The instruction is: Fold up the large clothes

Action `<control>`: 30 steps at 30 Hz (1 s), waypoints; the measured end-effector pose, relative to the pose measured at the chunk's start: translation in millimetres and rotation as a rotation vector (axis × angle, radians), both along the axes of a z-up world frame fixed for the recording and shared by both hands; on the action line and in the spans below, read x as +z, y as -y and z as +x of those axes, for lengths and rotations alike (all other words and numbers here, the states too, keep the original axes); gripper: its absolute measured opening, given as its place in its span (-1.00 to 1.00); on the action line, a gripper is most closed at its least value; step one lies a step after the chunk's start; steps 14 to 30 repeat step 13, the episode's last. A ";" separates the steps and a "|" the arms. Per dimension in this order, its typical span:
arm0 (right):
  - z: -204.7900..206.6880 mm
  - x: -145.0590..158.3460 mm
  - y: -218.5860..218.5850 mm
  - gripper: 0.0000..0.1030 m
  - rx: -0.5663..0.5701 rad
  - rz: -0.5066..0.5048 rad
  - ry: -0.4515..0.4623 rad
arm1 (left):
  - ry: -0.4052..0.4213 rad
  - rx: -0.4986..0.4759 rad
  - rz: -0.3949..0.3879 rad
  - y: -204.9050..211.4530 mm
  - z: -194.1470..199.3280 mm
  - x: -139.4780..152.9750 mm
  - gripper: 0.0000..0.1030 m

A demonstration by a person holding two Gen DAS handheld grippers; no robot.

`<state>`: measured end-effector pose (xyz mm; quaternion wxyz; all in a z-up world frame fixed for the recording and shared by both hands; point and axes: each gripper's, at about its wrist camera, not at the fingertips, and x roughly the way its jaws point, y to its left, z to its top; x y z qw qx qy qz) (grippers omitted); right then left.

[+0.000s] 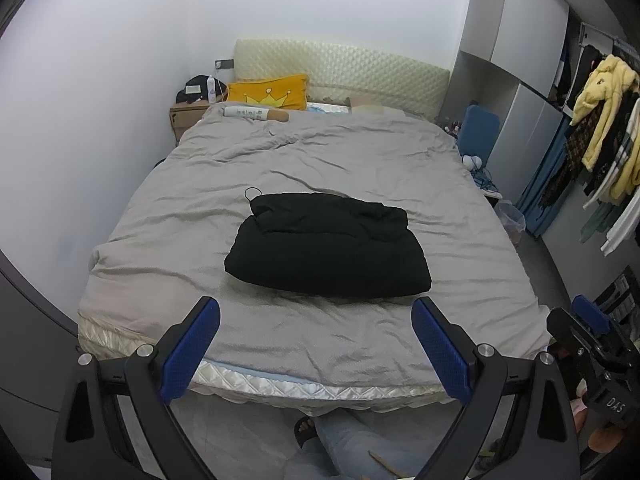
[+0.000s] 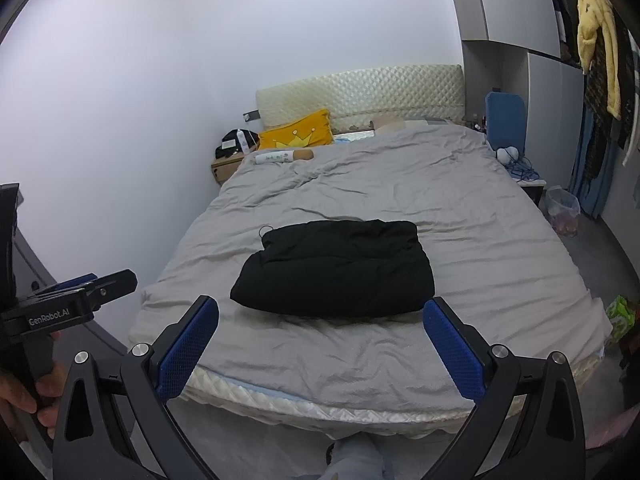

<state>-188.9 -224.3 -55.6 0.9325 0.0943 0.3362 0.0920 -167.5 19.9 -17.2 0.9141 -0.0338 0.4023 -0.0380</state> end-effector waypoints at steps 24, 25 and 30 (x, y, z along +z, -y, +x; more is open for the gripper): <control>-1.5 -0.8 2.2 1.00 0.002 0.010 0.003 | -0.006 0.002 0.022 -0.1 -7.3 -1.6 0.89; -1.5 -0.8 2.2 1.00 0.002 0.010 0.003 | -0.006 0.002 0.022 -0.1 -7.3 -1.6 0.89; -1.5 -0.8 2.2 1.00 0.002 0.010 0.003 | -0.006 0.002 0.022 -0.1 -7.3 -1.6 0.89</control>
